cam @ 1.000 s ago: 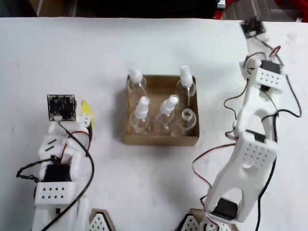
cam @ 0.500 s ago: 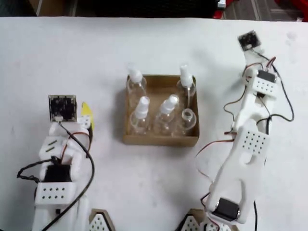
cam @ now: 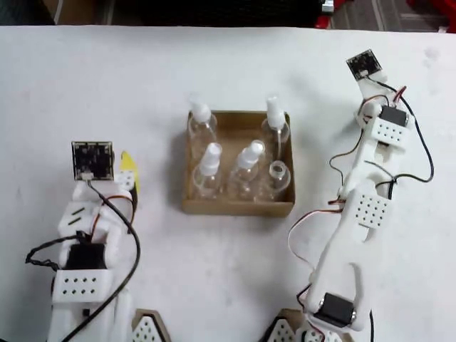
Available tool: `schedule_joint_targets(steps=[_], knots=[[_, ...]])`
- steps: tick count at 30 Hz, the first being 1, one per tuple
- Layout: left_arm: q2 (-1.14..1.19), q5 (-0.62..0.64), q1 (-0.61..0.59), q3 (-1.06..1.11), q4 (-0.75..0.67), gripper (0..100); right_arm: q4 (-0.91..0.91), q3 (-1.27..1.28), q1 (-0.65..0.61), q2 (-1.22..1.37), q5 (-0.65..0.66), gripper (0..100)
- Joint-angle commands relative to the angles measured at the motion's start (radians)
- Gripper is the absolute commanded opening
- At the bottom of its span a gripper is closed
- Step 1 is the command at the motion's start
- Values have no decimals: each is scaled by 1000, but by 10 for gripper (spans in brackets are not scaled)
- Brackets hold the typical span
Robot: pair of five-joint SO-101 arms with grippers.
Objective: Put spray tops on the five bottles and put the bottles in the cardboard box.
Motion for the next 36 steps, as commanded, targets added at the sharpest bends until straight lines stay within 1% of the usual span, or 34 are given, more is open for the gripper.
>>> schedule_joint_targets(steps=[1, 5, 9, 10, 13, 15, 17, 20, 22, 25, 26, 29, 31, 33, 36], knots=[[-21, 6, -4, -8, -28, 72, 142, -109, -4, -16, 72, 15], [-21, 6, -4, -9, -28, 73, 285, -318, -13, -19, 38, 16], [-21, 6, -5, -11, -28, 76, 314, -272, -38, -163, 14, 16], [-21, 6, -5, -11, -28, 76, 338, -276, -41, -197, -12, 16], [-21, 6, -4, -11, -28, 76, 441, -304, -67, -314, -163, 16], [-21, 6, -4, -11, -28, 76, 522, -296, -93, -417, -239, 16], [-21, 6, -4, -11, -28, 76, 613, -296, -134, -512, -270, 16], [-21, 6, -4, -11, -28, 76, 725, -296, -202, -654, -278, 16], [-21, 6, -4, -11, -28, 76, 730, -295, -228, -736, -278, 16], [-21, 6, -4, -9, -28, 76, 730, -292, -231, -848, -287, 16], [-21, 6, -4, -9, -28, 76, 731, -287, -229, -880, -321, 16], [-21, 6, -4, -8, -28, 76, 734, -282, -211, -970, -509, 16], [-21, 6, -4, -8, -28, 76, 734, -282, -185, -1027, -608, 16], [-21, 6, -4, -6, -28, 76, 734, -282, -173, -1075, -647, 16], [-21, 6, -4, -6, -28, 76, 736, -279, -171, -1133, -674, 16]])
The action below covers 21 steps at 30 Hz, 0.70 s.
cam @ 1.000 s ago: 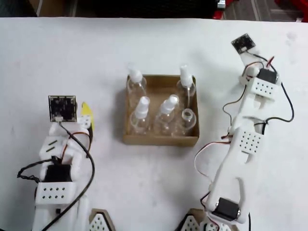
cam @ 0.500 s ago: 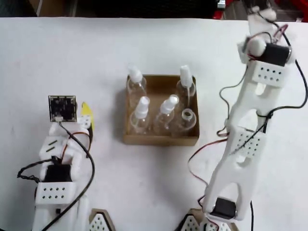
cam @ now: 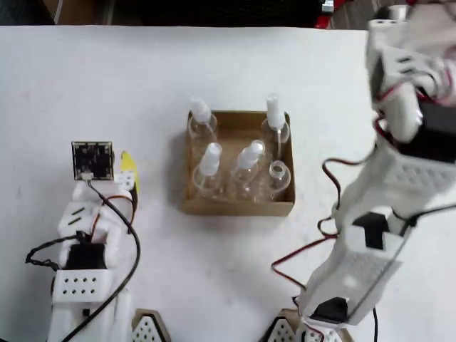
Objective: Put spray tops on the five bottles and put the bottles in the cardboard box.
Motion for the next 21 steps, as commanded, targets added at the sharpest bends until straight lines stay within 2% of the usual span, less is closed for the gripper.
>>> schedule_joint_targets(steps=[1, 6, 13, 16, 21], knots=[[-21, 6, -4, -6, -28, 76, 27, -12, 18, -122, -68, 16], [-21, 6, -4, -6, -28, 76, 27, 206, -1, -289, -127, 16], [-21, 6, -4, -6, -28, 76, 21, 609, -81, -585, -137, 16], [-21, 6, -4, -6, -28, 76, 19, 732, -113, -684, -184, 16], [-21, 6, -4, -6, -28, 76, -12, 910, -134, -792, -192, 16]])
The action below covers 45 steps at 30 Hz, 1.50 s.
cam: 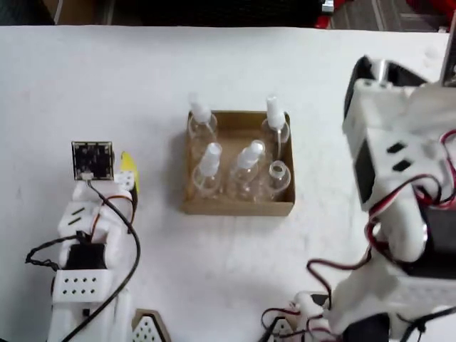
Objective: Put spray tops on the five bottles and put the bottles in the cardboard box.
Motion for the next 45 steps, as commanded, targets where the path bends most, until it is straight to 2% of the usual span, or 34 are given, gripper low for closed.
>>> schedule_joint_targets(steps=[1, 10, 13, 16, 22, 25, 29, 34, 40, 45], knots=[[-21, 6, -4, -6, -28, 76, -44, 152, -12, -93, -9, 16], [-21, 6, -4, -6, -28, 76, -225, 506, -18, -288, -12, 16], [-21, 6, -4, -6, -28, 76, -343, 657, -16, -394, -8, 16], [-21, 6, -4, -6, -28, 76, -565, 876, -19, -489, -14, 16], [-21, 6, -4, -6, -28, 76, -1156, 1330, -21, -627, -17, 16], [-21, 6, -4, -6, -28, 76, -1336, 1456, -48, -651, -87, 16], [-21, 6, -4, -8, -28, 76, -1420, 1502, -97, -625, -164, 16], [-21, 6, -4, -8, -28, 76, -1501, 1508, -117, -552, -172, 16], [-21, 6, -4, -9, -28, 76, -1481, 1570, -120, -570, -173, 16], [-21, 6, -2, -11, -28, 76, -1692, 1720, -153, -607, -173, 16]])
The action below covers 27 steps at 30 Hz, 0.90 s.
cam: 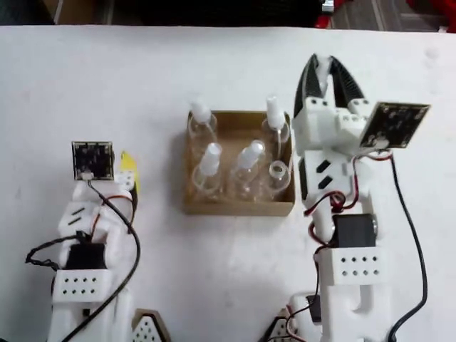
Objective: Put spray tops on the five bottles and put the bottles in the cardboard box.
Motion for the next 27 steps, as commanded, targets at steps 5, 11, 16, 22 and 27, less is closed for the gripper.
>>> schedule_joint_targets(steps=[5, 11, 16, 22, 27], knots=[[-21, 6, -2, -11, -28, 76, -314, 161, -42, -31, -6, 16], [-21, 6, -2, -11, -28, 76, -314, 203, -50, -42, -6, 16], [-21, 6, -2, -11, -28, 76, -317, 238, -54, -42, -3, 16], [-21, 6, -2, -11, -28, 76, -318, 264, -50, -42, -5, 16], [-21, 6, -2, -11, -28, 76, -318, 270, -56, -42, -5, 16]])
